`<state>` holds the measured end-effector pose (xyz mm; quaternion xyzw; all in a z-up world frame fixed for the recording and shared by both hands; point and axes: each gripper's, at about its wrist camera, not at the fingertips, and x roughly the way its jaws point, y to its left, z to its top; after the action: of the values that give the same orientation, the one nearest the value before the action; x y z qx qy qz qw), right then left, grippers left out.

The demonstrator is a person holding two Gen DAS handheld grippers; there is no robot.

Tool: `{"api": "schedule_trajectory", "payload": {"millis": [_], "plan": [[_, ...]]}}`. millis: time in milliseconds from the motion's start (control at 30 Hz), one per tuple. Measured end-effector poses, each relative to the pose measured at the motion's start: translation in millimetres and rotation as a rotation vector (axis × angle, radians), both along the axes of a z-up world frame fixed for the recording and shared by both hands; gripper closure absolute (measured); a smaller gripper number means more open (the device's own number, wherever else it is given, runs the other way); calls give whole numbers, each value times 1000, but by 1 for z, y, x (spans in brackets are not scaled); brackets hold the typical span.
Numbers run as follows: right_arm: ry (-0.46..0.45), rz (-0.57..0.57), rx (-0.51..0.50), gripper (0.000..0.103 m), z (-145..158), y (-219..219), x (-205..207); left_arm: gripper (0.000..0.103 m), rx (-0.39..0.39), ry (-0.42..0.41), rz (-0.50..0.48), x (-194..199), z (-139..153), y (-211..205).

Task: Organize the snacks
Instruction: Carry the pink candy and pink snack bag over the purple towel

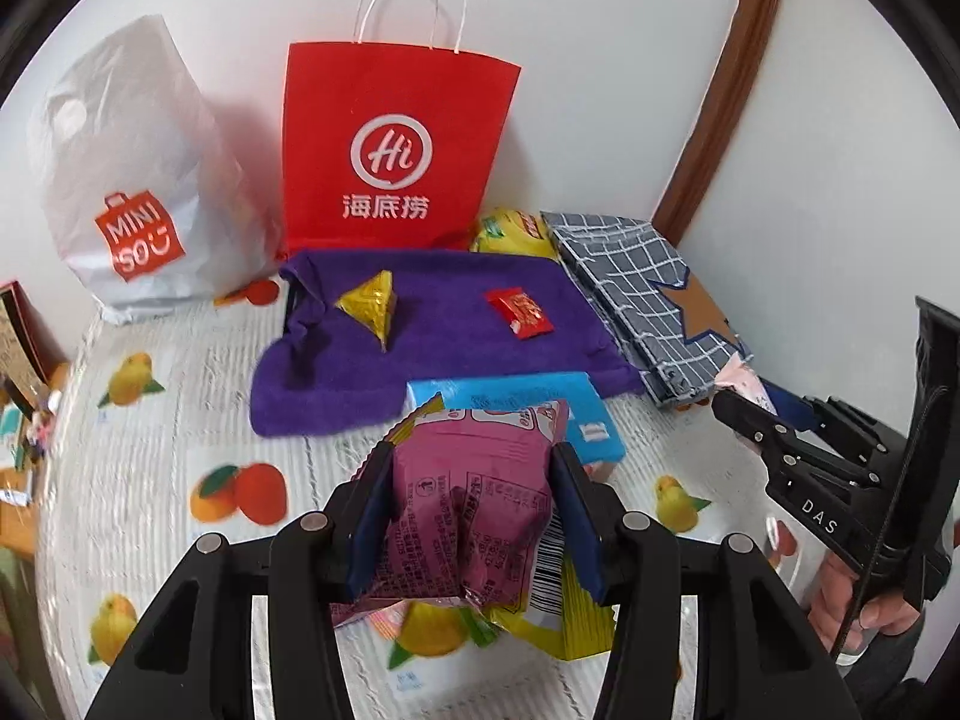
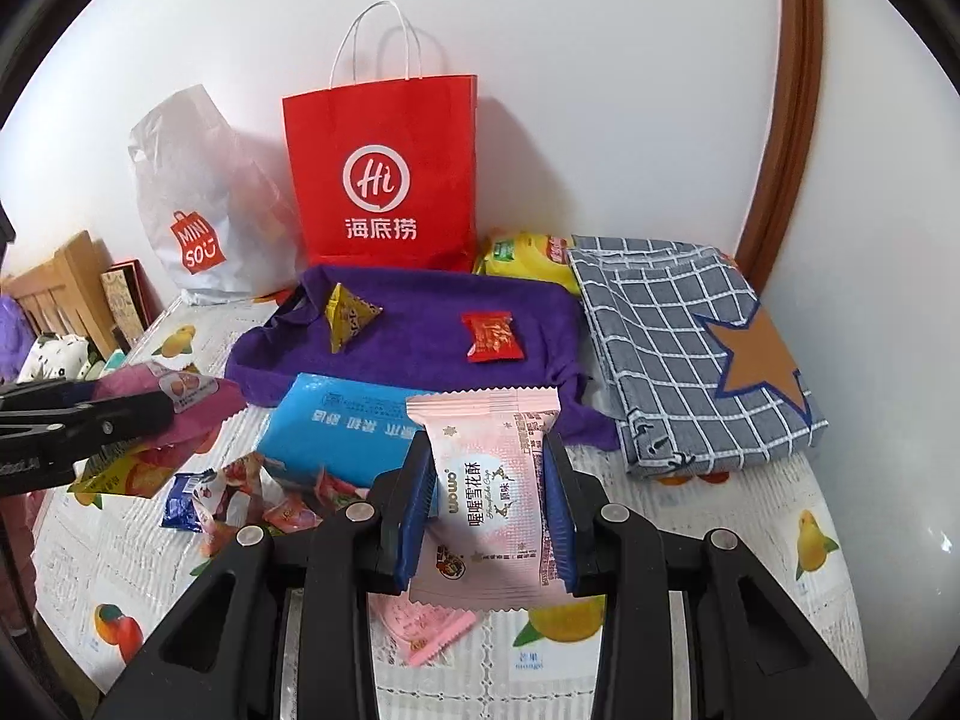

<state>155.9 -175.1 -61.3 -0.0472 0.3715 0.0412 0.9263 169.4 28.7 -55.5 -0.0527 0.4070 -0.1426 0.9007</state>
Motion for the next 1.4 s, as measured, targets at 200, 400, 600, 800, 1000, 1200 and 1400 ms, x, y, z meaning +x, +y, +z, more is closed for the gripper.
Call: {"api": "schedule_trajectory", "payload": {"millis": [200, 400, 600, 800, 1000, 1200, 1400], "plan": [[-32, 46, -39, 68, 5, 19, 5, 54, -44, -5, 31, 9, 5, 14], [-28, 60, -30, 68, 4, 20, 12, 54, -31, 10, 50, 18, 0, 22], [-30, 75, -28, 68, 4, 25, 34, 54, -27, -4, 53, 35, 6, 25], [-27, 83, -29, 68, 2, 28, 60, 54, -18, -8, 61, 56, 9, 25], [-37, 86, -37, 68, 3, 26, 87, 54, -11, -16, 85, 78, 13, 31], [-41, 70, -25, 68, 5, 20, 118, 54, -25, -9, 118, 102, 7, 41], [-37, 61, -16, 68, 0, 14, 149, 54, -13, 14, 136, 127, -2, 43]]}}
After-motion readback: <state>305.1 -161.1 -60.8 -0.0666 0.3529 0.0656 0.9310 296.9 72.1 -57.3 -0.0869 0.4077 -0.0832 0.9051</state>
